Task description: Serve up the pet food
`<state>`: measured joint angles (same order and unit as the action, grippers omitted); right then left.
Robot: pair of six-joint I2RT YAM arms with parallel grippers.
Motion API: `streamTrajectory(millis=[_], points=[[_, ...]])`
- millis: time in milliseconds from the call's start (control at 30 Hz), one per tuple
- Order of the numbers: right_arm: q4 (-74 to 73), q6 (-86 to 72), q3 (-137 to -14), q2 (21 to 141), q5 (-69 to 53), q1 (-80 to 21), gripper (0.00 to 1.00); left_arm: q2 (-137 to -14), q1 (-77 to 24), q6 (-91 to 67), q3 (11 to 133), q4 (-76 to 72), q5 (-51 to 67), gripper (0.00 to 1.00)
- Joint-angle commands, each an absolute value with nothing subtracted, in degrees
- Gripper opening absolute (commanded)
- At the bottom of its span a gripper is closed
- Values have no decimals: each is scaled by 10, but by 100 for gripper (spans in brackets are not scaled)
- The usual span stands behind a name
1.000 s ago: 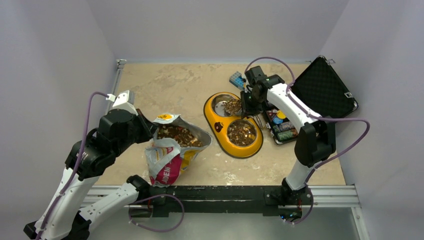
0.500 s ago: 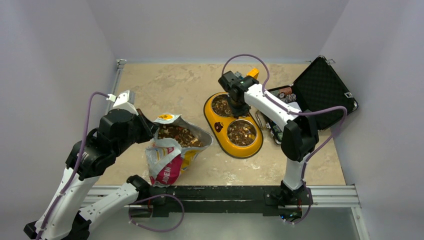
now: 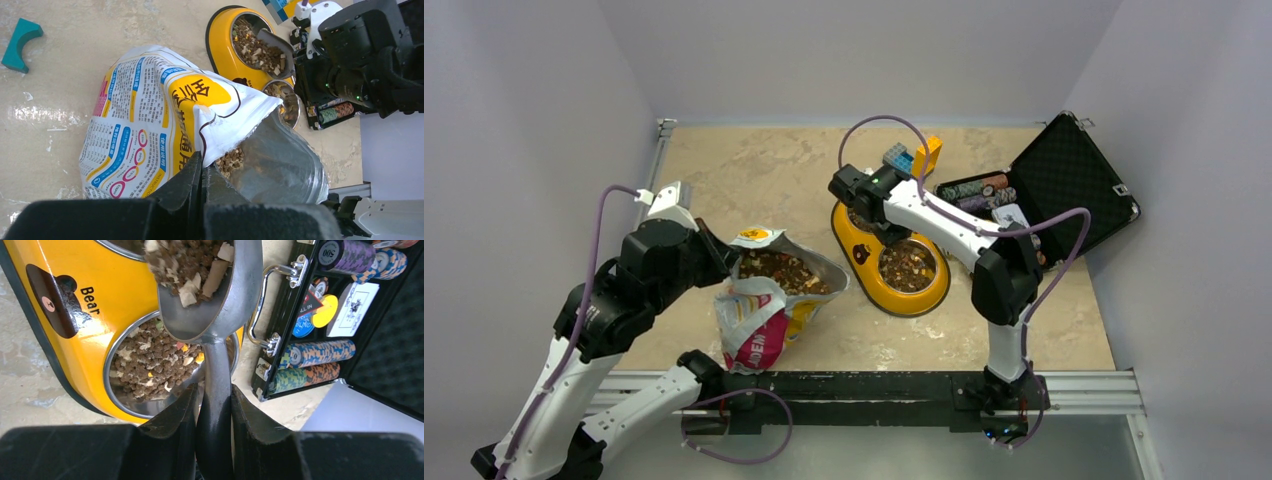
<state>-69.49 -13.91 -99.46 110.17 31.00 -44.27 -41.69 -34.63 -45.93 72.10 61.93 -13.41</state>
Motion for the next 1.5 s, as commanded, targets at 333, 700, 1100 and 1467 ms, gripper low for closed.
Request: streamTrajectory(millis=[333, 700, 1100, 1467], points=[[-775, -184, -1047, 1093, 381, -473, 0, -379, -347, -485, 741, 602, -159, 0], [-777, -156, -1091, 1118, 401, -474, 0, -370, -347, -498, 725, 586, -144, 0], [-768, -176, -1055, 1091, 384, -479, 0, -373, -347, -490, 731, 583, -138, 0], [-755, -204, -994, 1027, 355, -478, 0, -373, -347, -495, 727, 576, -141, 0]])
